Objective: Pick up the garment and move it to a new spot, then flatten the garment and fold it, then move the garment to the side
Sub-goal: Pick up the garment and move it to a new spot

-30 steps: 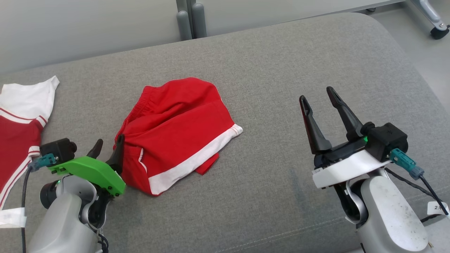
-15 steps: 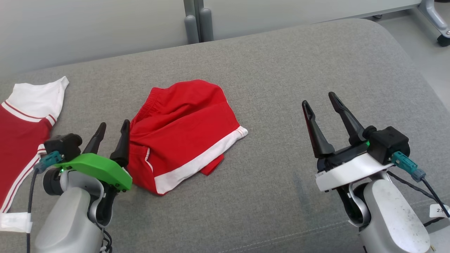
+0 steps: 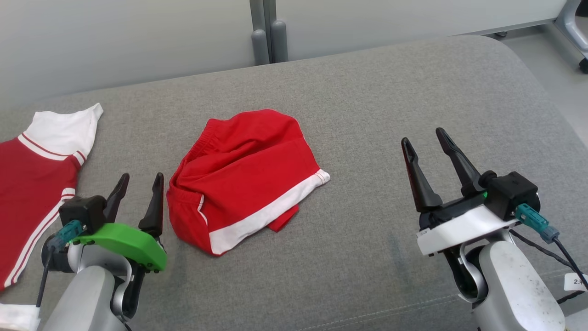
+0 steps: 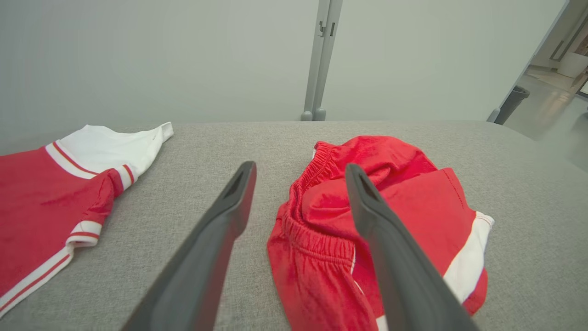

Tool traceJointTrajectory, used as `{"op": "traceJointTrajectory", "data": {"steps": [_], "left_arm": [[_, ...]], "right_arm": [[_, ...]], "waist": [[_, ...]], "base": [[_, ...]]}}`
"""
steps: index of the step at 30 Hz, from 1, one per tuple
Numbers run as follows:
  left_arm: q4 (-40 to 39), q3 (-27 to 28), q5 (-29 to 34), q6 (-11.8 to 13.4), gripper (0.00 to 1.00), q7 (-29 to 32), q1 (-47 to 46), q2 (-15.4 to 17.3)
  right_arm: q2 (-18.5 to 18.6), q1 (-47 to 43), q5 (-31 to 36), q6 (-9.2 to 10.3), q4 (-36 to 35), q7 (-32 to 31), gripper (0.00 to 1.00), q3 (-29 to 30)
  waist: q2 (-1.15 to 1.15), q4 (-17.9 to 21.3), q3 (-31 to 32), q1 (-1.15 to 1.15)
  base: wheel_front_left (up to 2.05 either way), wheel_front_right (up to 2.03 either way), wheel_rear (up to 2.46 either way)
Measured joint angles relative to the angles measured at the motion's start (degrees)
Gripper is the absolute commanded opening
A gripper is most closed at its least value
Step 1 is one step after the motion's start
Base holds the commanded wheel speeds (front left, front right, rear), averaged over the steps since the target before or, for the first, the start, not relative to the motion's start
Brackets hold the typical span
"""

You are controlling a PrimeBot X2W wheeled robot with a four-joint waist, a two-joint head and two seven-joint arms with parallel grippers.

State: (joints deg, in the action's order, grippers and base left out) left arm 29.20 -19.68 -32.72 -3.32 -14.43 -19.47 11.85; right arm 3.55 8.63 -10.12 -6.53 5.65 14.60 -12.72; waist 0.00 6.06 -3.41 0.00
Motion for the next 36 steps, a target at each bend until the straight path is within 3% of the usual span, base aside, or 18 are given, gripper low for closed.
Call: {"op": "traceJointTrajectory", "data": {"steps": [10,15,36], "left_arm": [[-11.94,8.27,2.98,4.54,1.0,0.0,4.76,-0.23],[-15.64,9.22,4.25,4.61,1.0,0.0,8.5,-1.74],[-22.68,11.83,7.13,4.41,1.0,0.0,16.56,-3.35]], "right_arm": [[-0.02,-2.39,-0.13,0.47,-0.13,0.0,1.0,3.14],[0.04,-4.28,-0.54,1.23,-0.58,0.0,1.0,5.26],[-0.13,-5.59,-0.54,1.0,-1.23,0.0,1.0,5.42]], "waist": [[0.0,-0.5,0.04,0.0],[0.0,-1.07,0.28,0.0],[0.0,-1.58,-0.2,0.0]], "base": [[0.0,0.0,0.0],[0.0,0.0,0.0],[0.0,0.0,0.0]]}}
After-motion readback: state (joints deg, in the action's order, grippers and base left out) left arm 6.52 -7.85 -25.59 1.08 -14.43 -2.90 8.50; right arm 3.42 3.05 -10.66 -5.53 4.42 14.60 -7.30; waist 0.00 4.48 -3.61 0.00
